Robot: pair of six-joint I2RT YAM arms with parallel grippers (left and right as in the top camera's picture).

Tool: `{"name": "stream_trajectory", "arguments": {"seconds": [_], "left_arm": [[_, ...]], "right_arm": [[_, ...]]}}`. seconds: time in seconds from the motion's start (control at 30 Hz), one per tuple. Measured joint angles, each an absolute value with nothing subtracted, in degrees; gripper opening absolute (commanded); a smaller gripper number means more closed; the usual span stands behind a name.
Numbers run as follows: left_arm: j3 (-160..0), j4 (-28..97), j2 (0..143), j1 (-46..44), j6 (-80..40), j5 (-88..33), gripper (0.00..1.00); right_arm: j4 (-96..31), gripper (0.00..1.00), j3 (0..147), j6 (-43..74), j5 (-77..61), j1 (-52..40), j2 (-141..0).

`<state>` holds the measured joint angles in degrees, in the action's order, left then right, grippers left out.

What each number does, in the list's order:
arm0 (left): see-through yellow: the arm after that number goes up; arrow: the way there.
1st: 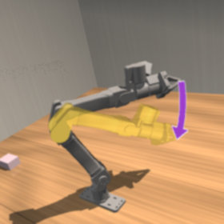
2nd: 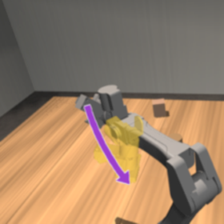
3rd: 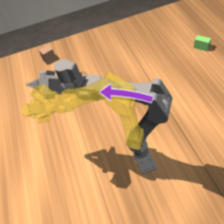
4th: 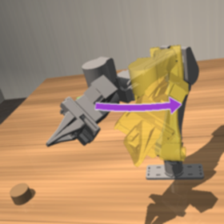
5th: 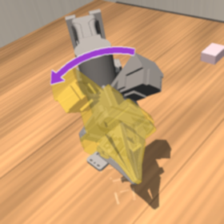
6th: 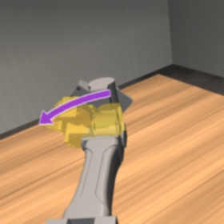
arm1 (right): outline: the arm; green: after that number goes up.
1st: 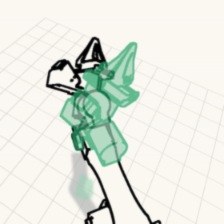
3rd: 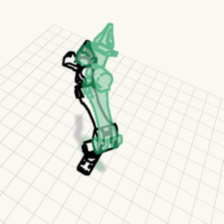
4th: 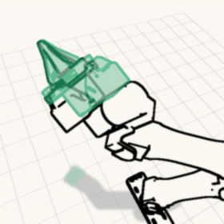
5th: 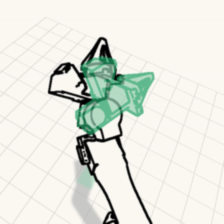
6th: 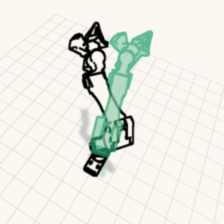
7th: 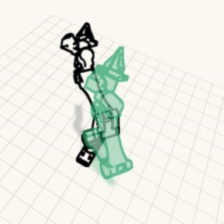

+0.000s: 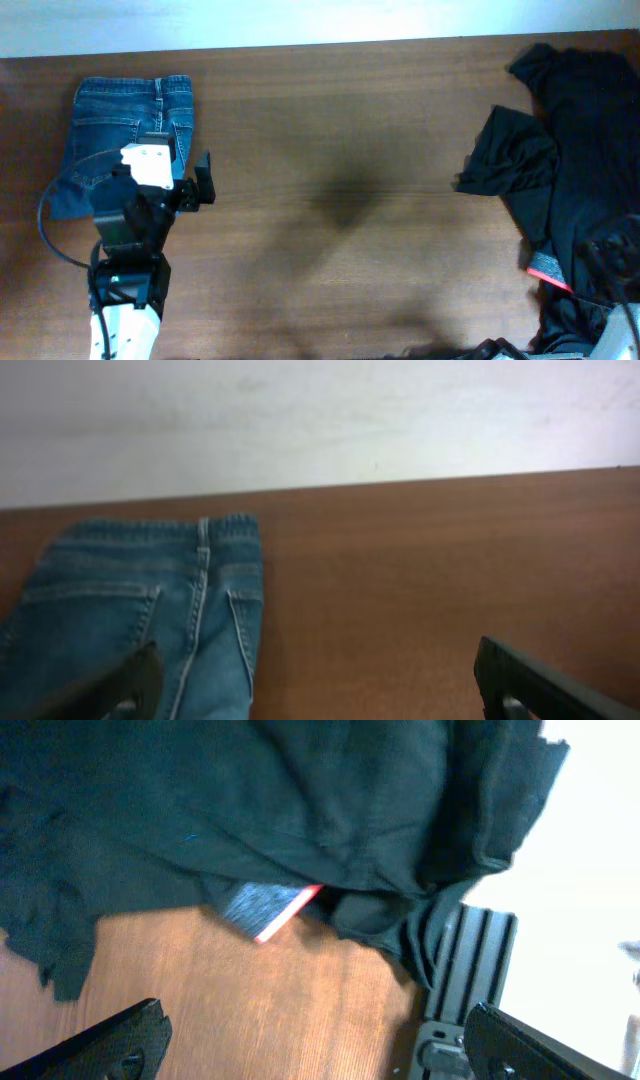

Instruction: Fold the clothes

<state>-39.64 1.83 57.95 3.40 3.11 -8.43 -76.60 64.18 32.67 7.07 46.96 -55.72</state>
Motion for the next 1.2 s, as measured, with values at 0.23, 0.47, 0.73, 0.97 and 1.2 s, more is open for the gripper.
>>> {"name": "stream_trajectory", "arguments": {"seconds": [0.23, 0.47, 0.73, 0.97, 1.2], "left_arm": [[-39.66, 0.97, 60.80, 3.40, 2.07, -8.43, 0.99], [-39.66, 0.36, 61.32, 3.40, 1.87, -8.43, 0.99], [-39.66, 0.34, 61.32, 3.40, 1.65, -8.43, 0.99], [-39.66, 0.34, 61.32, 3.40, 1.43, -8.43, 0.99], [-39.66, 0.34, 61.32, 3.40, 1.43, -8.43, 0.99]], "right_arm": [[-76.47, 0.99, 62.13, 31.68, 4.25, 62.15, -60.38], [-68.99, 0.99, 55.07, 31.44, 3.44, 70.11, -65.25], [-57.93, 0.89, 48.71, 30.87, 3.40, 71.40, -69.38], [-56.31, 0.04, 48.51, 30.17, 3.11, 71.40, -71.37], [-55.90, 0.04, 48.95, 23.90, -6.02, 70.19, -71.37]]}}
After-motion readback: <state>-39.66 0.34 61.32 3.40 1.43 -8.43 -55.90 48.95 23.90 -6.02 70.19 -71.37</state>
